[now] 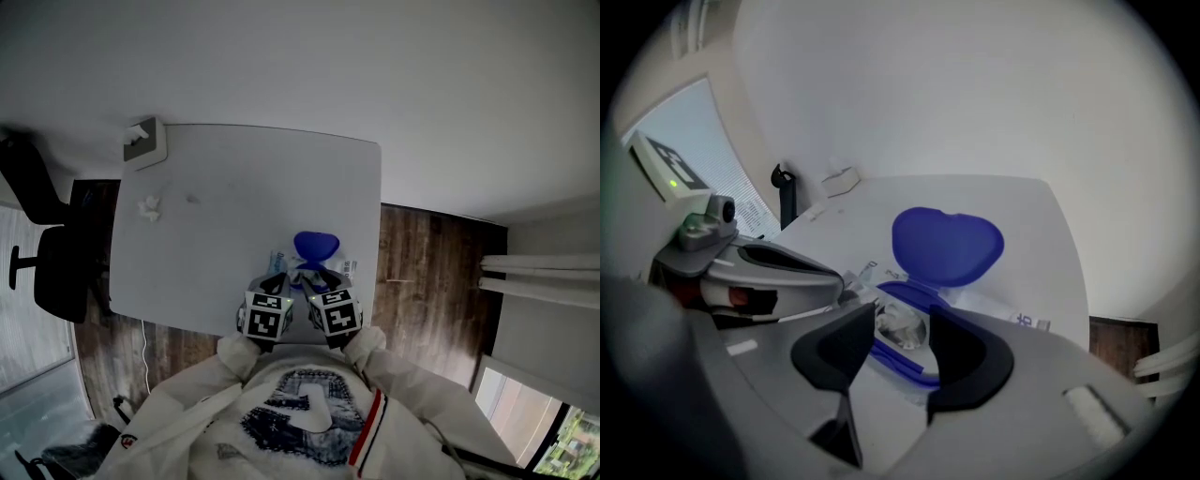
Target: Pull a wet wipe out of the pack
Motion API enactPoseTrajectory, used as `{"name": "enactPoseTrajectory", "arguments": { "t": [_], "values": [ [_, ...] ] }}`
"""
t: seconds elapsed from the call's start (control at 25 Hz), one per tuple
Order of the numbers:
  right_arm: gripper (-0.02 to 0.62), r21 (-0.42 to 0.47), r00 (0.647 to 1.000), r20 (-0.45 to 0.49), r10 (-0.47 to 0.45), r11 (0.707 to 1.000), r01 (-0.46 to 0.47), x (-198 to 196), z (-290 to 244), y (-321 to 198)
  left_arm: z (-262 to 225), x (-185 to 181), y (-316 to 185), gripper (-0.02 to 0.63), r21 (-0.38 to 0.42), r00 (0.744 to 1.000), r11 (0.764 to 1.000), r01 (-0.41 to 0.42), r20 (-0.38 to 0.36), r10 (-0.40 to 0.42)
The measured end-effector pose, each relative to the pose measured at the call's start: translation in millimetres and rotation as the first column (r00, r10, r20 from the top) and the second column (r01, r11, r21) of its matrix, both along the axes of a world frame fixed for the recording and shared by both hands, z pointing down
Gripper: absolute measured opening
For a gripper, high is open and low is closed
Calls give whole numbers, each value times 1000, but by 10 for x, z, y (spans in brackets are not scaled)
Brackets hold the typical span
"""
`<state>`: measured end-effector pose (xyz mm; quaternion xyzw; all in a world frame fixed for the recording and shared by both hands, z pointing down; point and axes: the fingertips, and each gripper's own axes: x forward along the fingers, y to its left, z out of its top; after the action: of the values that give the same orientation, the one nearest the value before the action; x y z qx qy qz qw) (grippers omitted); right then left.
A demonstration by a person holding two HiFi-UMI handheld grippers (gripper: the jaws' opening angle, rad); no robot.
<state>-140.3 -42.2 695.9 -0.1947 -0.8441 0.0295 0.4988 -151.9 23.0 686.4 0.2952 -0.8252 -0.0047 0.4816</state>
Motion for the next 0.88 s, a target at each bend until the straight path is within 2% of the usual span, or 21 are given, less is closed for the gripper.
{"name": "enactPoseTrajectory", "arguments": {
  "t": [0.2,0.44,0.6,0.88],
  "values": [
    [159,10,1000,-14,-17,1000,17,-14,38,38,16,-17,-2,12,1,1000,1000,1,-7,-1],
    [118,22,999,19,-26,999,26,-85,31,62,55,-27,17,12,4,1000,1000,4,-17,-4],
    [77,17,999,-25,-33,999,33,1,39,108,48,-21,11,12,2,1000,1000,2,-20,-1],
    [44,14,999,-24,-24,1000,24,11,27,121,37,-8,15,12,0,1000,1000,1,-16,-1]
  ]
}}
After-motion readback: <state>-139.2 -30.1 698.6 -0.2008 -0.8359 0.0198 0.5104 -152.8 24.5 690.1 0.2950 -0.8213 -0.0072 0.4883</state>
